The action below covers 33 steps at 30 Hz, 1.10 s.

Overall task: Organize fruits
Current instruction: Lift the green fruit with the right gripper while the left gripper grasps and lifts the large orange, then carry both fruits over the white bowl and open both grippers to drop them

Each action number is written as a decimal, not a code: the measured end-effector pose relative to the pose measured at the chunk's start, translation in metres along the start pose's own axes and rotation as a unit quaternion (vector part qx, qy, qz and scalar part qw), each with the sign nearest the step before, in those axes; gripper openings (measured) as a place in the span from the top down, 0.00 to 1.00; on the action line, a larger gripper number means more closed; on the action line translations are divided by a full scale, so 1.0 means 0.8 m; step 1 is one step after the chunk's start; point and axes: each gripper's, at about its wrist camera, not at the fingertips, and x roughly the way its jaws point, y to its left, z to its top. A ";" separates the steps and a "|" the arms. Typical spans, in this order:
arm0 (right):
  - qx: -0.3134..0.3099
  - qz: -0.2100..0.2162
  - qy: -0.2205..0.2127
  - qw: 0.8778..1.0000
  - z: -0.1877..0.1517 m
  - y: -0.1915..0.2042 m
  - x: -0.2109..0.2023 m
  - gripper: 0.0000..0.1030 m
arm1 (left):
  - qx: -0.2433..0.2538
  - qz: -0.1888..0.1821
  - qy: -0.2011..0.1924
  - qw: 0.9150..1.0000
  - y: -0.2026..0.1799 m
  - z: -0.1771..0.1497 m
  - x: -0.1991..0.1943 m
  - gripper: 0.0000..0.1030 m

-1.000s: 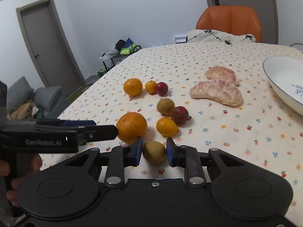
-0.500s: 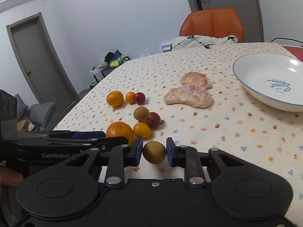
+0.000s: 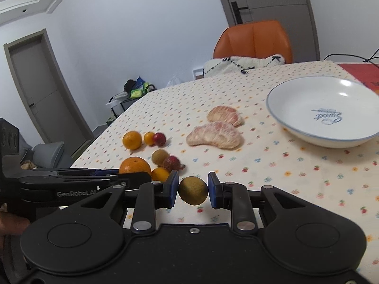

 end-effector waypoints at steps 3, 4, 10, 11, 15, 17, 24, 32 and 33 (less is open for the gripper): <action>0.006 -0.007 -0.010 1.000 0.003 -0.010 -0.007 0.76 | 0.011 -0.002 -0.011 1.000 -0.011 0.010 0.000 0.61; 0.008 -0.009 -0.013 1.000 0.004 -0.012 -0.009 0.76 | 0.011 -0.004 -0.013 1.000 -0.014 0.013 0.001 0.61; 0.017 -0.023 -0.037 0.999 0.011 -0.030 -0.029 0.76 | 0.025 -0.018 -0.029 0.999 -0.041 0.032 0.006 0.61; 0.019 -0.025 -0.041 0.999 0.012 -0.033 -0.031 0.76 | 0.028 -0.021 -0.030 0.999 -0.045 0.034 0.008 0.61; 0.027 -0.036 -0.054 0.998 0.015 -0.048 -0.041 0.76 | 0.042 -0.031 -0.034 0.998 -0.064 0.043 0.014 0.61; 0.028 -0.042 -0.060 0.997 0.016 -0.055 -0.047 0.76 | 0.048 -0.037 -0.036 0.998 -0.074 0.046 0.018 0.61; 0.034 -0.056 -0.080 0.995 0.027 -0.080 -0.060 0.76 | 0.064 -0.050 -0.037 0.996 -0.106 0.057 0.035 0.61; 0.039 -0.068 -0.093 0.993 0.033 -0.103 -0.067 0.76 | 0.078 -0.057 -0.038 0.995 -0.133 0.070 0.055 0.61; 0.040 -0.069 -0.095 0.992 0.034 -0.106 -0.068 0.76 | 0.080 -0.058 -0.039 0.994 -0.136 0.072 0.057 0.61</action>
